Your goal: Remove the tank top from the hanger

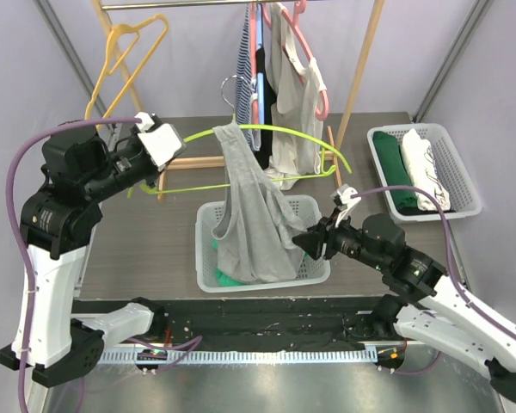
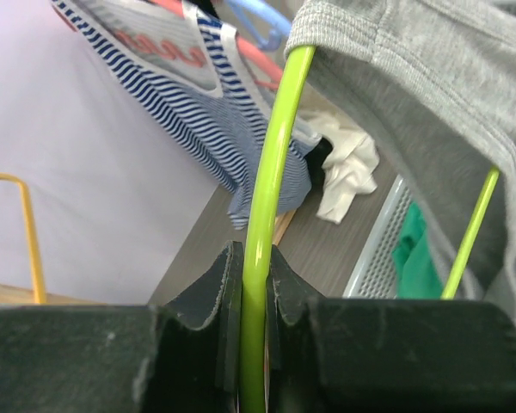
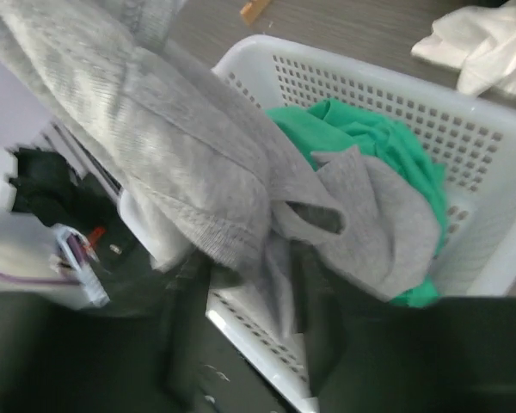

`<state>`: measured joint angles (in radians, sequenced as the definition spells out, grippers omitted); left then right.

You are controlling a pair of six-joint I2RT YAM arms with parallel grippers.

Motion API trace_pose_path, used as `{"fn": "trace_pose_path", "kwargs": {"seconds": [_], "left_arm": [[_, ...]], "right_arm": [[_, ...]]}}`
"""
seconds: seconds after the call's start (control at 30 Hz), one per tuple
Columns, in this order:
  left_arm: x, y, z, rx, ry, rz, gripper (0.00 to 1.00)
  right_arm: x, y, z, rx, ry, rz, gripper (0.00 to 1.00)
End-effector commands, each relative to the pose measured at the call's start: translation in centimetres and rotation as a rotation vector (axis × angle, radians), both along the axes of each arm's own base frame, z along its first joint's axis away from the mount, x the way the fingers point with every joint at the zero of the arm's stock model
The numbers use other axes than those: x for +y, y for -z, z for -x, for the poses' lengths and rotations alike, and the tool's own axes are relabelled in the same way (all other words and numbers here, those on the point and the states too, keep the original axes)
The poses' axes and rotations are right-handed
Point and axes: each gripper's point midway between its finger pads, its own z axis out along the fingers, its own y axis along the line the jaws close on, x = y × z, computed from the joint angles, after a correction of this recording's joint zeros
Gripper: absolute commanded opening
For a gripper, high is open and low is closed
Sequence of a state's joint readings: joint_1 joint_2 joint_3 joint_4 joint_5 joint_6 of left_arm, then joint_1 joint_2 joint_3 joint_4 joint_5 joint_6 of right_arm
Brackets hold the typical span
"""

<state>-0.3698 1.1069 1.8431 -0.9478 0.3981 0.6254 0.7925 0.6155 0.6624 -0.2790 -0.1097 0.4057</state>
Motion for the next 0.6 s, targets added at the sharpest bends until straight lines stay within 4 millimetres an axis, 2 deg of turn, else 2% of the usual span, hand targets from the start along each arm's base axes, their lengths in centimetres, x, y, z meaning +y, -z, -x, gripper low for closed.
{"fn": "trace_pose_path", "kwargs": {"seconds": [0.0,0.03,0.07,0.1,0.13,0.17,0.2,0.23,0.27,0.3,0.33,0.4,0.43,0.47,0.57], "left_arm": [[-1.8,-2.4,1.0,0.002,0.064,0.181,0.00],[-1.6,-2.3,1.3,-0.001,0.060,0.185,0.00],[-1.6,-2.2,1.3,-0.013,0.061,0.186,0.00],[-1.7,-0.3,0.8,-0.010,0.070,0.145,0.00],[-1.7,0.0,0.8,-0.052,0.080,0.116,0.00],[-1.2,0.1,1.6,-0.100,0.085,0.089,0.00],[-0.9,0.6,1.6,-0.132,0.084,0.053,0.00],[-0.4,2.0,0.7,-0.188,0.066,-0.034,0.00],[0.3,1.7,0.9,-0.234,0.040,-0.054,0.00],[0.7,1.8,0.7,-0.262,0.022,-0.077,0.00],[1.2,2.3,0.1,-0.296,0.001,-0.123,0.00],[1.5,2.5,0.7,-0.347,0.015,-0.170,0.00],[1.5,3.2,0.5,-0.387,0.032,-0.231,0.00],[1.6,3.5,0.4,-0.409,0.031,-0.258,0.00],[2.8,2.6,-0.5,-0.493,-0.047,-0.304,0.00]], "right_arm": [[-1.1,-8.4,-0.9,-0.277,0.061,0.058,0.60],[-1.4,-8.9,-1.4,-0.287,0.087,0.075,0.64],[-1.3,-9.4,-1.6,-0.293,0.087,0.087,0.71],[-1.5,-10.8,-1.5,-0.317,0.084,0.091,0.72],[-1.5,-11.4,-1.4,-0.327,0.075,0.090,0.73],[-1.1,-11.8,-1.0,-0.338,0.041,0.091,0.74],[-1.1,-12.9,-0.5,-0.356,0.018,0.082,0.74],[-1.0,-13.4,-0.1,-0.379,-0.014,0.087,0.75],[-0.3,-13.1,1.0,-0.373,-0.097,0.099,0.75],[-0.3,-14.2,1.4,-0.390,-0.118,0.091,0.75],[-0.1,-14.4,1.6,-0.400,-0.140,0.102,0.75],[0.1,-15.0,1.7,-0.407,-0.163,0.116,0.75],[0.2,-15.3,1.8,-0.418,-0.172,0.114,0.75],[0.8,-15.9,2.9,-0.420,-0.240,0.095,0.75],[2.5,-14.6,4.3,-0.356,-0.382,0.121,0.75]]}}
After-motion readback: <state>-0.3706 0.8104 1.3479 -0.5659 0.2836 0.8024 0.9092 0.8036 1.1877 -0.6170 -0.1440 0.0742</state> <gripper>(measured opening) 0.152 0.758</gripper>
